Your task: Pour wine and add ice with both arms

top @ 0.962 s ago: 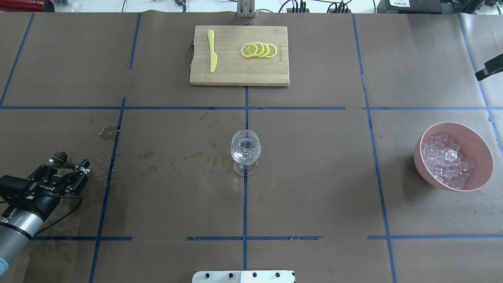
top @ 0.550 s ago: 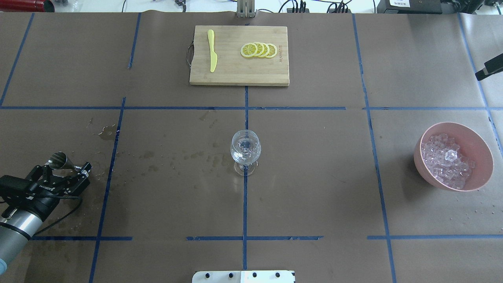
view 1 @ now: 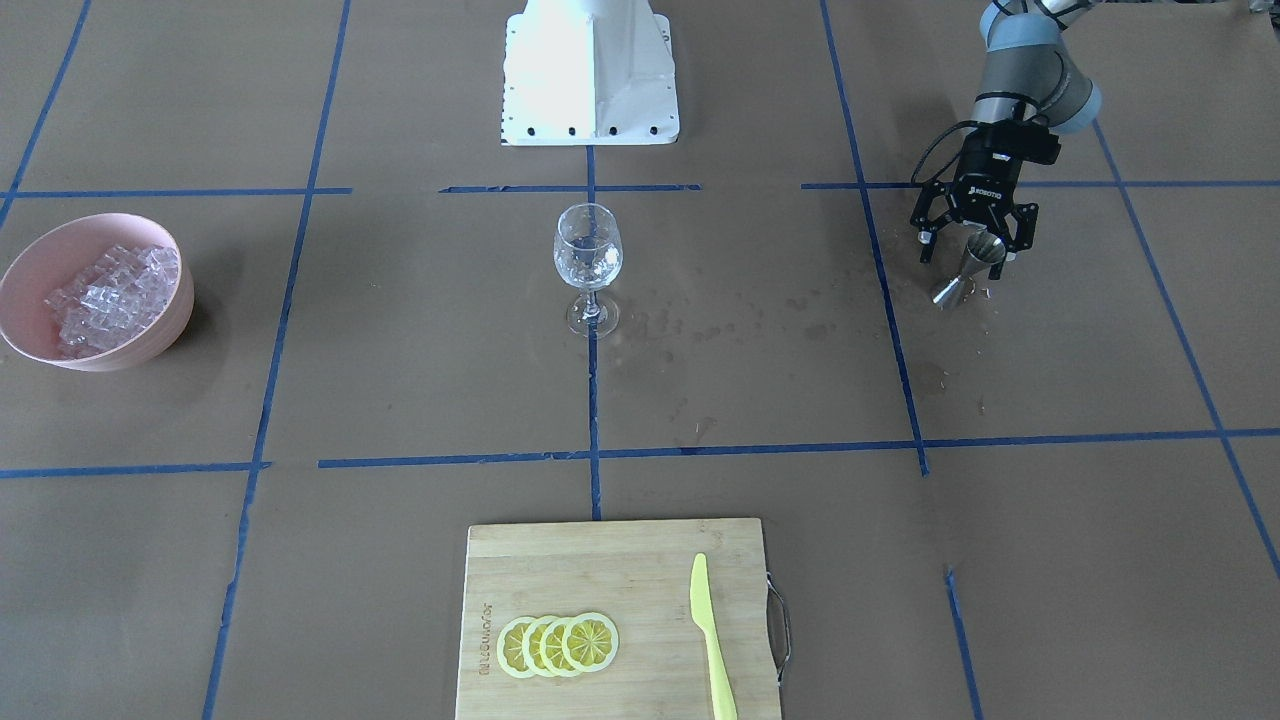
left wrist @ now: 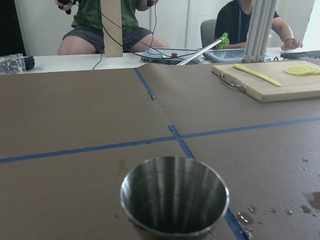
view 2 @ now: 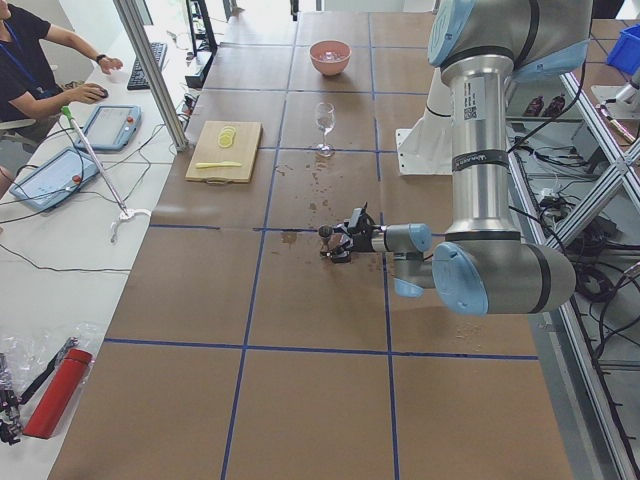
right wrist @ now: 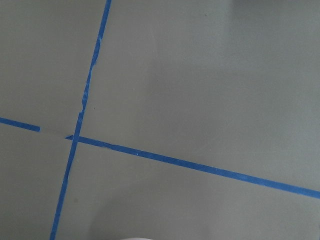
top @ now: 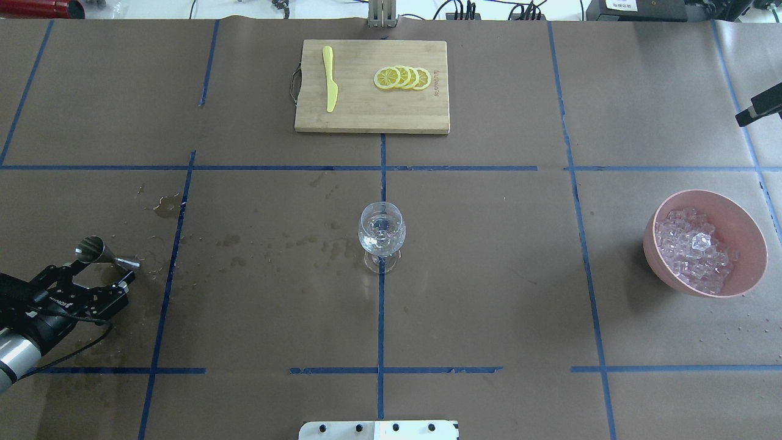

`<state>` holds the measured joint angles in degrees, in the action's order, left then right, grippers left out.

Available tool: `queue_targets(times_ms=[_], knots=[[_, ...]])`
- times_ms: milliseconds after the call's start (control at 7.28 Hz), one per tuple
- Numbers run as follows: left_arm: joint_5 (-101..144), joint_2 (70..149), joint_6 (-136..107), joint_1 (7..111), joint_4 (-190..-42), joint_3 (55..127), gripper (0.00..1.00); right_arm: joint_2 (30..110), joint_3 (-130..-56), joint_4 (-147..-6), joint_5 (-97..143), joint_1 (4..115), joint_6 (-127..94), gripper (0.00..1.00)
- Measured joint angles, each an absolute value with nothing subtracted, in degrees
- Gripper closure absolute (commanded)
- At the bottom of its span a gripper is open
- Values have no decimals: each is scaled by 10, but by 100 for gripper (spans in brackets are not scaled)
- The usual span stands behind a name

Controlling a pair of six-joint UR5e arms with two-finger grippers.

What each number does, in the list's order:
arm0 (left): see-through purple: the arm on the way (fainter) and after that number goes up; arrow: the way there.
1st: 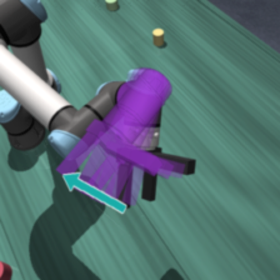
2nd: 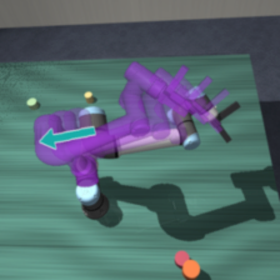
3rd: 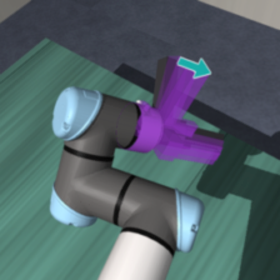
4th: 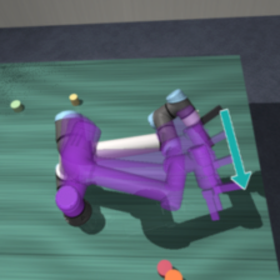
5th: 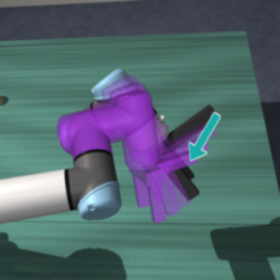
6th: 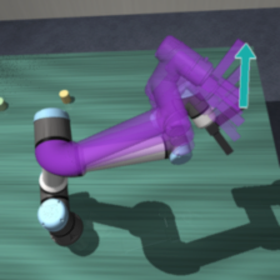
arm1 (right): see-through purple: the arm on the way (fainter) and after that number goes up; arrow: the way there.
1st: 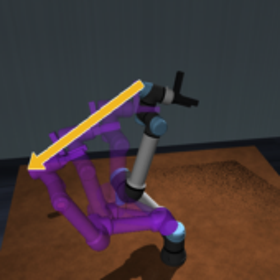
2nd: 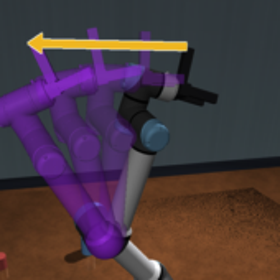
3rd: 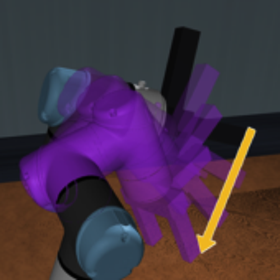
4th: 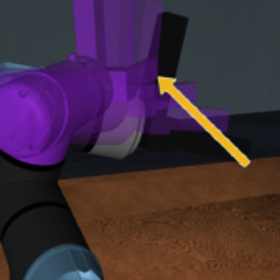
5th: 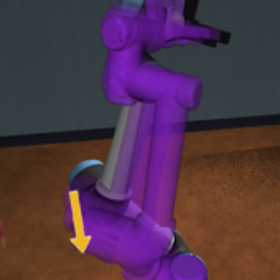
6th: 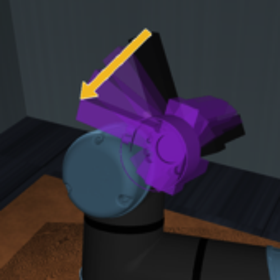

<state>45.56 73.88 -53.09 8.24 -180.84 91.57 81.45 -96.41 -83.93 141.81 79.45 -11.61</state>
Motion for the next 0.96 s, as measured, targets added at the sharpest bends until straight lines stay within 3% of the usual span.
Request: queue_targets(times_ms=[275,687,962], knots=[[553,669,-519,87,-1808,959,1,819,-979,-839,1422,794,-137,0],[682,579,-460,115,-1811,980,1,882,-1058,-838,1425,763,-231,0],[842,562,-380,240,-1814,977,1,928,-1085,-819,1421,723,-303,0]])
